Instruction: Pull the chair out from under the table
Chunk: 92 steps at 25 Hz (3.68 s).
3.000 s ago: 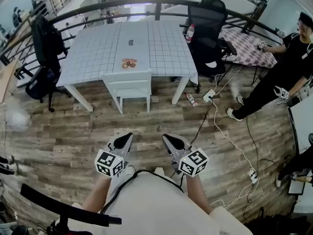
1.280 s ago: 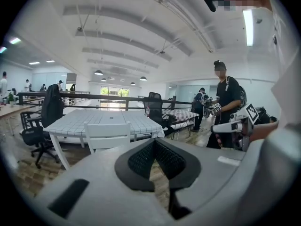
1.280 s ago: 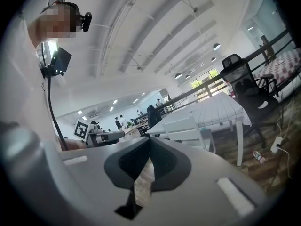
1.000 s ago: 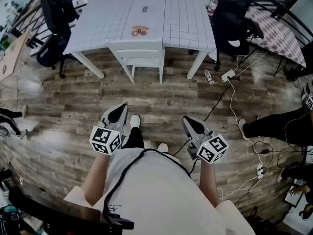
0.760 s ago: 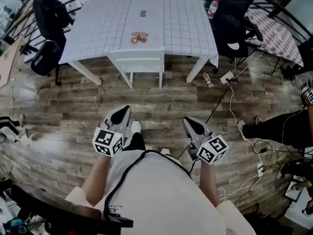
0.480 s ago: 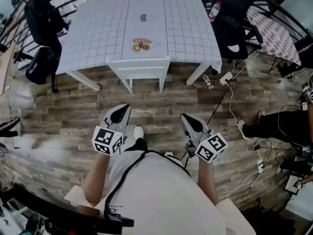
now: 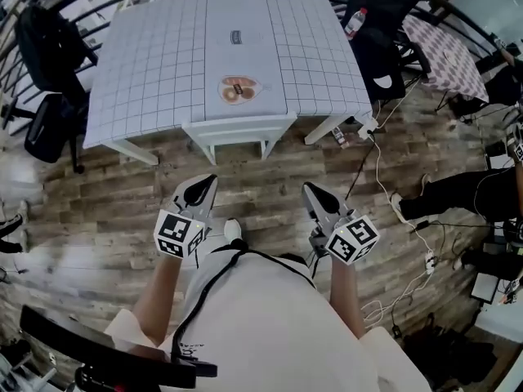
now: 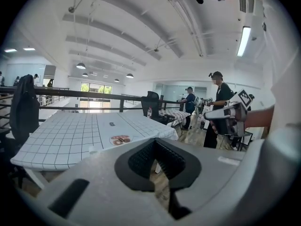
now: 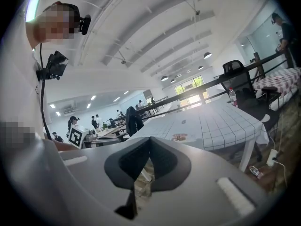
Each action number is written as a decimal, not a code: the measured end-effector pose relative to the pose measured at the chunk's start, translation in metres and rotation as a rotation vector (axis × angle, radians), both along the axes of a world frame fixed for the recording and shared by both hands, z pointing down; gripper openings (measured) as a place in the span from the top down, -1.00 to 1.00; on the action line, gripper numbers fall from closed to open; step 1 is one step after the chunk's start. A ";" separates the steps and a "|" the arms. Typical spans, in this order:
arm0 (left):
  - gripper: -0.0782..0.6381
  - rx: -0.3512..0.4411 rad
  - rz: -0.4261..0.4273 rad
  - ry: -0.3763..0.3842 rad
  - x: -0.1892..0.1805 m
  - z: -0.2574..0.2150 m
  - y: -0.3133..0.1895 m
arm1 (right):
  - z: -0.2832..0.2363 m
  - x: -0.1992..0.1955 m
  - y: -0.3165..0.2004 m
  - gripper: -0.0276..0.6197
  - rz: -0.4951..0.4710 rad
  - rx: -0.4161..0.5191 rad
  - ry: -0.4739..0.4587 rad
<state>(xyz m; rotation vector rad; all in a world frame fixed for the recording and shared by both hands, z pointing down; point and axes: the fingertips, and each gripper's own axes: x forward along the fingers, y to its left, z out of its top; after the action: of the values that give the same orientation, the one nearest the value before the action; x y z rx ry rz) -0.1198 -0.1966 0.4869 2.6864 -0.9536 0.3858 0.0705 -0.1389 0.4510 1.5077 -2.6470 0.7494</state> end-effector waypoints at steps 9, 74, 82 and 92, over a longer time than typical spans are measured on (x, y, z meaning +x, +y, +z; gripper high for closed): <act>0.76 -0.011 0.004 -0.012 -0.031 0.015 -0.038 | 0.009 -0.015 -0.033 0.90 0.018 -0.042 0.009; 0.50 0.000 0.751 -1.274 -0.008 0.230 -0.203 | 0.240 -0.013 -0.247 0.64 -1.015 -0.113 1.280; 0.53 -0.016 0.730 -1.242 -0.008 0.228 -0.197 | 0.239 -0.014 -0.241 0.66 -1.033 -0.164 1.243; 0.53 -0.043 0.752 -1.227 -0.006 0.227 -0.165 | 0.239 -0.010 -0.212 0.66 -1.062 -0.196 1.225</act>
<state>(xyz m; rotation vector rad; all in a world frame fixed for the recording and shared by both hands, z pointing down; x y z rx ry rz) -0.1259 -0.3620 0.7138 2.4814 0.0007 2.2773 0.0600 -0.3511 0.6898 0.1367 -1.8026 -0.0610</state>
